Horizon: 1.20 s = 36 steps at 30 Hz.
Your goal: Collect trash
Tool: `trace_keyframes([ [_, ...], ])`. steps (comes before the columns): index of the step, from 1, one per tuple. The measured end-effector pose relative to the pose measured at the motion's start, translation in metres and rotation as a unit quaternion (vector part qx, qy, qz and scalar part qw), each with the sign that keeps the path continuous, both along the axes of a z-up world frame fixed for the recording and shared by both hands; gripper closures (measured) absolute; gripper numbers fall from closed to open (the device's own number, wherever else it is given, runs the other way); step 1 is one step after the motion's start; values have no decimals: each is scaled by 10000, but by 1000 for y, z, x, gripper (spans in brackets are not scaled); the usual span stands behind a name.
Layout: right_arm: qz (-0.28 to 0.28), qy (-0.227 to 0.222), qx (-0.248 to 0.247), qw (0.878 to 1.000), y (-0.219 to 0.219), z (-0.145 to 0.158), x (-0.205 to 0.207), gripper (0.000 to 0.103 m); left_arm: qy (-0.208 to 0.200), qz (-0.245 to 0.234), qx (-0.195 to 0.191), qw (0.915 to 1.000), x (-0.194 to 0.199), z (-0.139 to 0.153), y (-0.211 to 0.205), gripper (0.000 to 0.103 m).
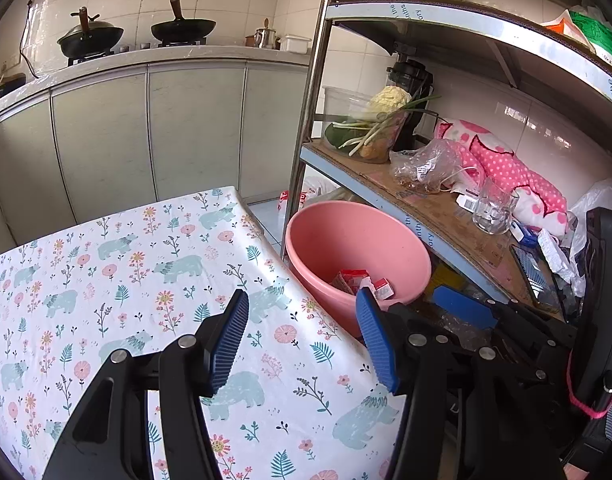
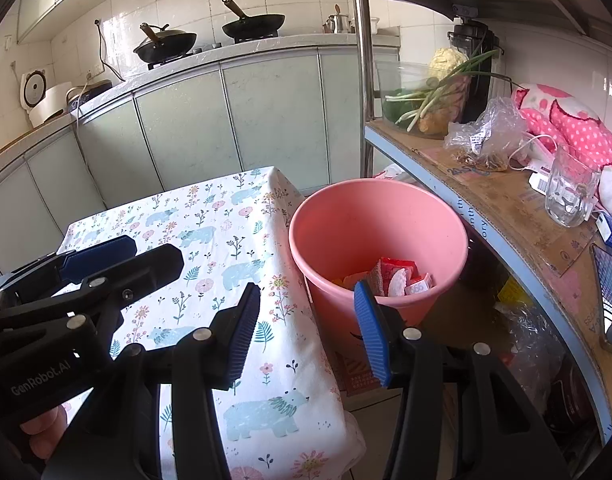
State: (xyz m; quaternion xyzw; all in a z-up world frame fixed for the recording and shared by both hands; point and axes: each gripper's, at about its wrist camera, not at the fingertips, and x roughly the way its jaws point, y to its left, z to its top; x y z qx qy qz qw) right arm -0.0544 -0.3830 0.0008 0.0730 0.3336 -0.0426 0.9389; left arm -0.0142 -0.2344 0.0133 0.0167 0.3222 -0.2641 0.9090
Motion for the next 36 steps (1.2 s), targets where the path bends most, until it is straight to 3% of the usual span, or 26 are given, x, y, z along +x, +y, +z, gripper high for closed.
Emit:
trace_keyframes([
  [36,-59,65,29,10000,0,-7,-2,53,82,0,54,10000,-4,-11,2,48],
])
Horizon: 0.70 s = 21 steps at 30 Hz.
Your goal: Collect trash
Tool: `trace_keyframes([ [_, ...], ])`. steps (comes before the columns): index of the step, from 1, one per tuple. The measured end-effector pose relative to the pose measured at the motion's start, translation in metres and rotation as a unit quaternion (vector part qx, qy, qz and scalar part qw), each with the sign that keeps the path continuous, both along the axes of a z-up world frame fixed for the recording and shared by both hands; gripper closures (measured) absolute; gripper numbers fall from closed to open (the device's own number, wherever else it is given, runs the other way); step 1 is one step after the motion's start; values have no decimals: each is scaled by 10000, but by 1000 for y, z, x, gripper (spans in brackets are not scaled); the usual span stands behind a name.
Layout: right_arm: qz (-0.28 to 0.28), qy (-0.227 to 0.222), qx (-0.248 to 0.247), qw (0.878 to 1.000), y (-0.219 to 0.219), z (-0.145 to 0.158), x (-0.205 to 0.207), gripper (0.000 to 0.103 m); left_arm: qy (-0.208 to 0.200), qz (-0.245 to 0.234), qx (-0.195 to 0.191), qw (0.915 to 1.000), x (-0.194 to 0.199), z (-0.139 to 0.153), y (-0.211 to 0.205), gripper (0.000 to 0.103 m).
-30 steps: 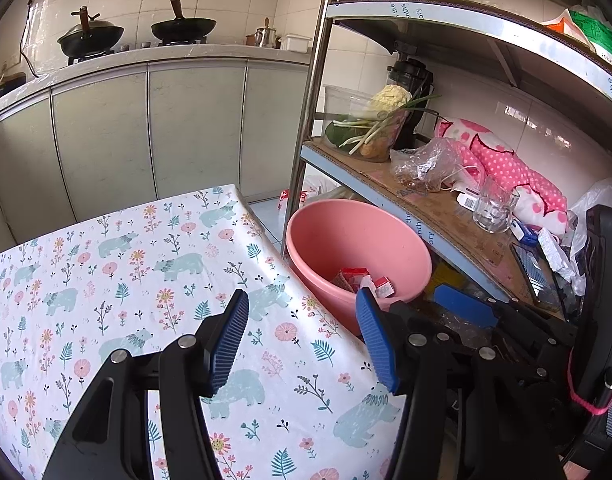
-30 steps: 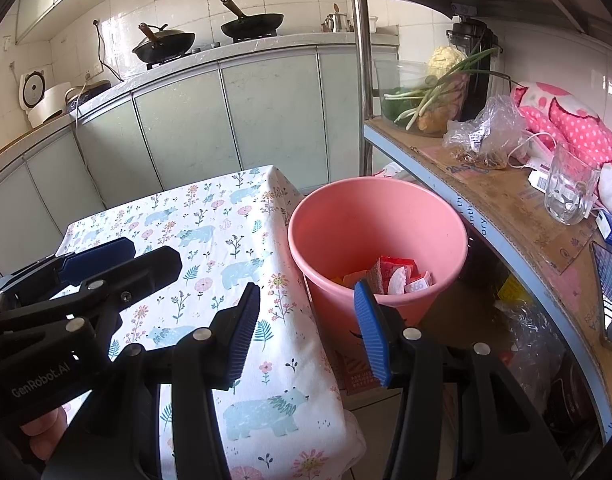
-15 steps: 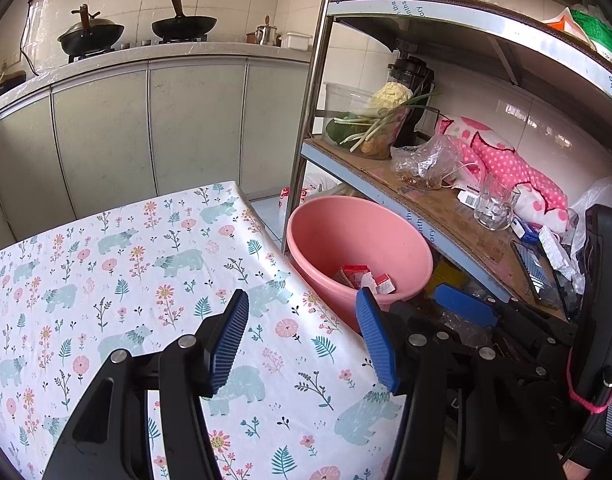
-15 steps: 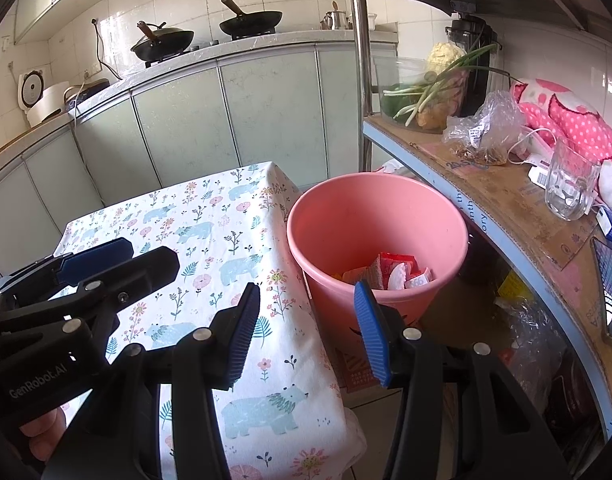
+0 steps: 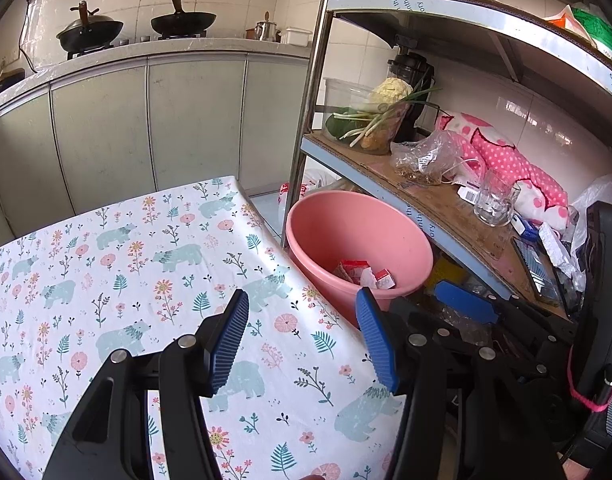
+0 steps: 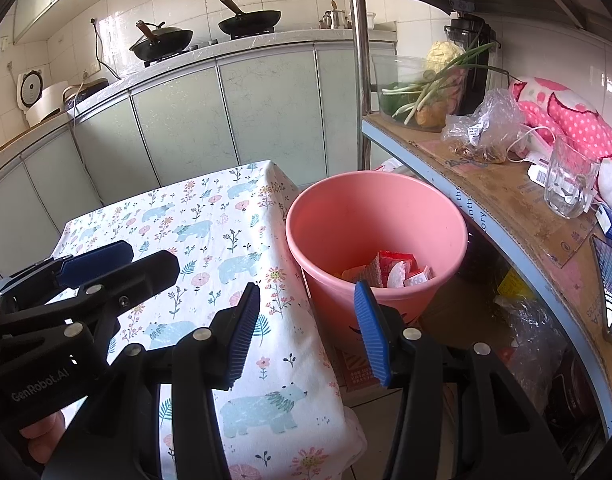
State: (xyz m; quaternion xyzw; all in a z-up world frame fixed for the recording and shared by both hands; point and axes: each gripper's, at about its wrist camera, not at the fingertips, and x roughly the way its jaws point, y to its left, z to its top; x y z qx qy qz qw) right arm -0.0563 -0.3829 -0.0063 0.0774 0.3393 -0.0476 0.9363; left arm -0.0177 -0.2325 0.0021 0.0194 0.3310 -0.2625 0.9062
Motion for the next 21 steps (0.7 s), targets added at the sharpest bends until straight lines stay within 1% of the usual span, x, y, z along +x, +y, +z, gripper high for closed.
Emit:
trace_keyframes([
  [8,3,18,0,10000,0,-2,0,53,-59,-26,53,10000,-2,2,-3,48],
  [21,3,23,-15,10000,2,-3,0,53,-35,-35,45,10000,-3,1,-3,48],
])
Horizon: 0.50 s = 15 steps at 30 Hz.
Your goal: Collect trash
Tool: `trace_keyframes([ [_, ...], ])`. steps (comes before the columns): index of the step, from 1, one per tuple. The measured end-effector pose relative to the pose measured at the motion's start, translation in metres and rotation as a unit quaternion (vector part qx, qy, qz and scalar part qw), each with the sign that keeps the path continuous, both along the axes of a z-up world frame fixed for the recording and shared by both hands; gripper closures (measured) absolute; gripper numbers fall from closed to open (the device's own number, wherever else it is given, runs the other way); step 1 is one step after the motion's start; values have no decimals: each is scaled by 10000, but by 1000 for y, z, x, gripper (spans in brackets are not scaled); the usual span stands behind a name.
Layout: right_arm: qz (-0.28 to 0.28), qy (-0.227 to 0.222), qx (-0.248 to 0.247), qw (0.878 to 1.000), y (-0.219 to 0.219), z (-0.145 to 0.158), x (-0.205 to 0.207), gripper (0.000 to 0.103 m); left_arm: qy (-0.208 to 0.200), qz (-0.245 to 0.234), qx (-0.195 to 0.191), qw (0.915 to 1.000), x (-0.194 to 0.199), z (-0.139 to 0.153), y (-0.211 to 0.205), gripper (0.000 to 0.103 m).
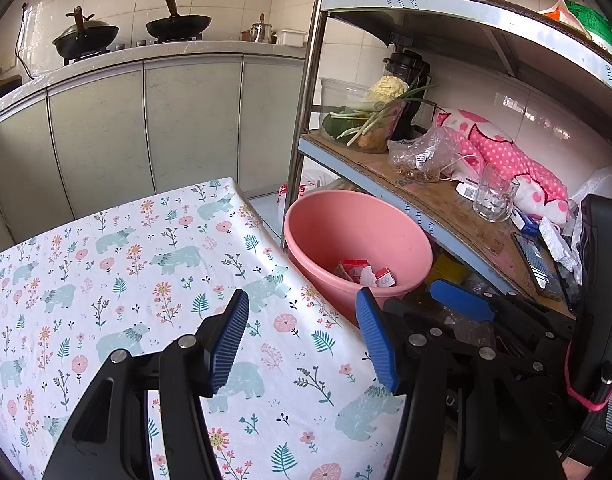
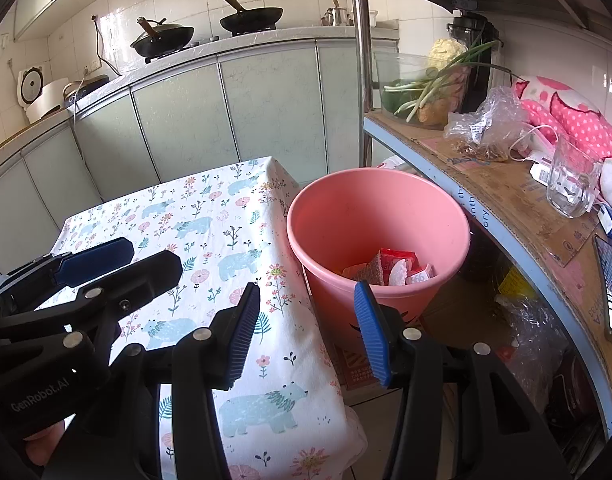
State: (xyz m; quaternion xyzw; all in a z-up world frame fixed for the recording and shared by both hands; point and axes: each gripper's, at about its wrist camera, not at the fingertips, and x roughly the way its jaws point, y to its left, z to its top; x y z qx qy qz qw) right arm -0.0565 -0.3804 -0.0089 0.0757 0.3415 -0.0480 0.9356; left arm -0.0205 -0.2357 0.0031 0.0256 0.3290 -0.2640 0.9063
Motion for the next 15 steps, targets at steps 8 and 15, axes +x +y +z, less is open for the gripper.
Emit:
trace_keyframes([
  [8,38,41,-23,10000,1,-3,4,53,8,-3,33,10000,1,-3,-2,48],
  [15,55,70,-15,10000,0,-3,6,53,70,-9,44,10000,5,-3,-1,48],
])
